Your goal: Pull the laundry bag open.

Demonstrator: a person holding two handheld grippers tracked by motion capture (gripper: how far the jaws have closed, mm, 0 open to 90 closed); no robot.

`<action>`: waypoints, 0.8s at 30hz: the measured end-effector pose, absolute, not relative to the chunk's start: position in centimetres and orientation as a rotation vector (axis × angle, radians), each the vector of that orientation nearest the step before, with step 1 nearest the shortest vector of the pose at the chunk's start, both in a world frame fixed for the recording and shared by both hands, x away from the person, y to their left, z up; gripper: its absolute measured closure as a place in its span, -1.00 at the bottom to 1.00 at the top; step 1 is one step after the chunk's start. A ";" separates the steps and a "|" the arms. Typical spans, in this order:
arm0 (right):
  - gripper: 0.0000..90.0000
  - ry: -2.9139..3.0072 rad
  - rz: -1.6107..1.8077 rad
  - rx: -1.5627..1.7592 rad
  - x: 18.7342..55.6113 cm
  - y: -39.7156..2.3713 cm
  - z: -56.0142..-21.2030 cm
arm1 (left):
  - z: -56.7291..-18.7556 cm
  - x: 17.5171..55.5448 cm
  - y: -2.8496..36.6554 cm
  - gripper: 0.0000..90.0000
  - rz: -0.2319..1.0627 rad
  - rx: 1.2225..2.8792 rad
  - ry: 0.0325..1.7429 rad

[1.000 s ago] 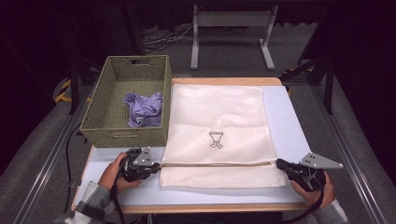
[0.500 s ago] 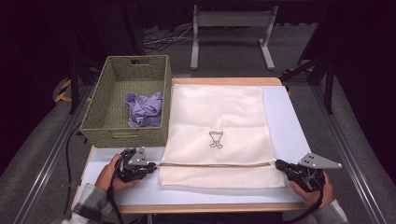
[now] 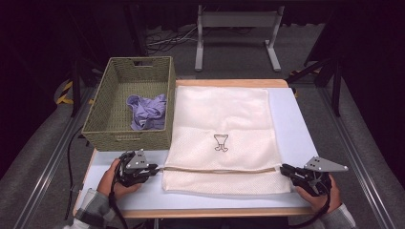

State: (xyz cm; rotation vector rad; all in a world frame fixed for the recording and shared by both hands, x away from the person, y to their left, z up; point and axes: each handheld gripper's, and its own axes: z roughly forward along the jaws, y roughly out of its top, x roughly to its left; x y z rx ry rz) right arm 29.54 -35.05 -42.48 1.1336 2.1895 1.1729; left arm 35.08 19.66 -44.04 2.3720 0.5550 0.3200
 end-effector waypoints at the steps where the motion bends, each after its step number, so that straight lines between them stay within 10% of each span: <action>1: 0.75 2.193 1.172 1.130 29.5 -35.1 -42.5 | -44.0 35.1 19.7 0.73 0.318 2.367 0.551; 9: 0.62 2.176 1.142 1.136 29.8 -35.3 -42.4 | -43.7 34.6 19.8 0.63 0.331 2.323 0.565; 24: 0.21 2.103 1.143 1.042 30.3 -34.8 -41.8 | -44.3 33.4 21.2 -0.28 0.390 2.164 0.762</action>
